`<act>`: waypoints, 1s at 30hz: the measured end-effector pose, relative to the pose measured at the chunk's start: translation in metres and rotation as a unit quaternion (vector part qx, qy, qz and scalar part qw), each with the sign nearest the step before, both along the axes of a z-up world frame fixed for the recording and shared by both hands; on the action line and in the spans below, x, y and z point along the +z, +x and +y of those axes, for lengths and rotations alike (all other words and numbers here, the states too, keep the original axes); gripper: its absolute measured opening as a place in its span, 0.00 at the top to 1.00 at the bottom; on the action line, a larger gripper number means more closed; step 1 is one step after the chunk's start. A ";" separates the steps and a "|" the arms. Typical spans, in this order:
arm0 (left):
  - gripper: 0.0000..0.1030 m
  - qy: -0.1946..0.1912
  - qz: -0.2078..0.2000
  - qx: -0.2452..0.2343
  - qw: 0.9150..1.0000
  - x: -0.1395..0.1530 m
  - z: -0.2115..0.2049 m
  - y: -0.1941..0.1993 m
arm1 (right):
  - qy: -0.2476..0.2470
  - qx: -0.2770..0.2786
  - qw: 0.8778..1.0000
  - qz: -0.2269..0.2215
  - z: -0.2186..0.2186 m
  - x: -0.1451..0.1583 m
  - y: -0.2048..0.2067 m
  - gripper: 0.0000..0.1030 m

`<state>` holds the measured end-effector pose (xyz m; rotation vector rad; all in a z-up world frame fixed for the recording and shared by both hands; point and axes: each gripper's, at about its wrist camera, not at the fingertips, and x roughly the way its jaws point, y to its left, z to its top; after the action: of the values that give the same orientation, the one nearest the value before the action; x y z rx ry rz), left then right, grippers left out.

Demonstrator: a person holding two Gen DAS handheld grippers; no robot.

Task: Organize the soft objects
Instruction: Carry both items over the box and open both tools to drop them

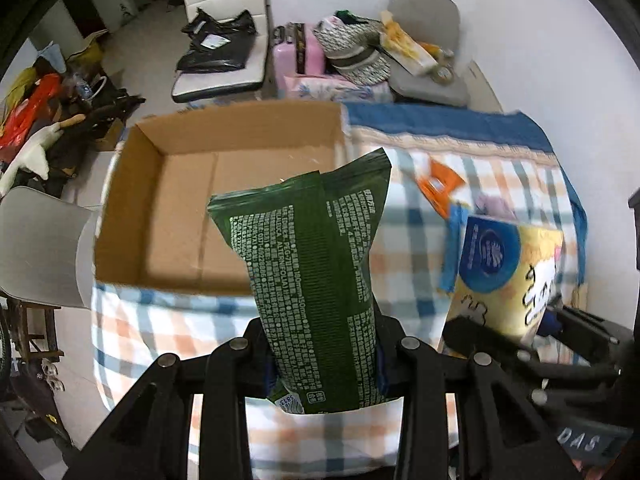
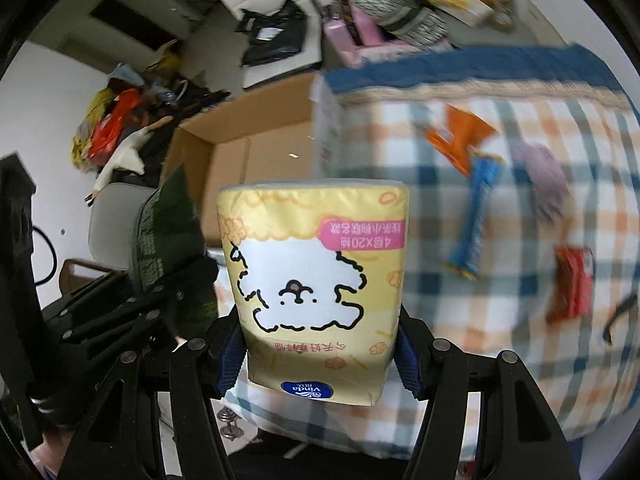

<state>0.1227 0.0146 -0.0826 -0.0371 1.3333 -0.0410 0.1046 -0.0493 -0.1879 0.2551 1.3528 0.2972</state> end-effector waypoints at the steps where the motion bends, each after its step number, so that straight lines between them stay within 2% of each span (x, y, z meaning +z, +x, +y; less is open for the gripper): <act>1: 0.69 0.003 0.000 0.002 1.000 0.000 0.008 0.009 | 0.004 0.001 1.000 0.001 0.009 -0.001 0.009 0.37; 7: 0.69 -0.009 0.036 0.022 0.999 -0.023 0.069 0.076 | -0.002 -0.004 1.000 0.021 0.066 -0.020 0.076 0.37; 13: 0.69 -0.037 0.097 0.033 0.994 -0.074 0.116 0.139 | -0.033 -0.013 0.998 0.060 0.110 -0.072 0.147 0.37; 21: 0.69 -0.069 0.156 0.003 0.985 -0.138 0.136 0.188 | -0.069 -0.016 0.993 0.091 0.141 -0.130 0.201 0.37; 26: 0.69 -0.087 0.184 -0.018 0.979 -0.166 0.134 0.205 | -0.094 -0.005 0.990 0.102 0.151 -0.154 0.222 0.36; 30: 0.67 -0.085 0.191 -0.020 0.978 -0.179 0.135 0.213 | -0.103 -0.005 0.988 0.114 0.152 -0.168 0.233 0.35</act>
<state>0.3352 0.1493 -0.2617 -0.1708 1.7126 -0.1905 0.3376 0.1027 -0.3555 0.1260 1.5960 0.1198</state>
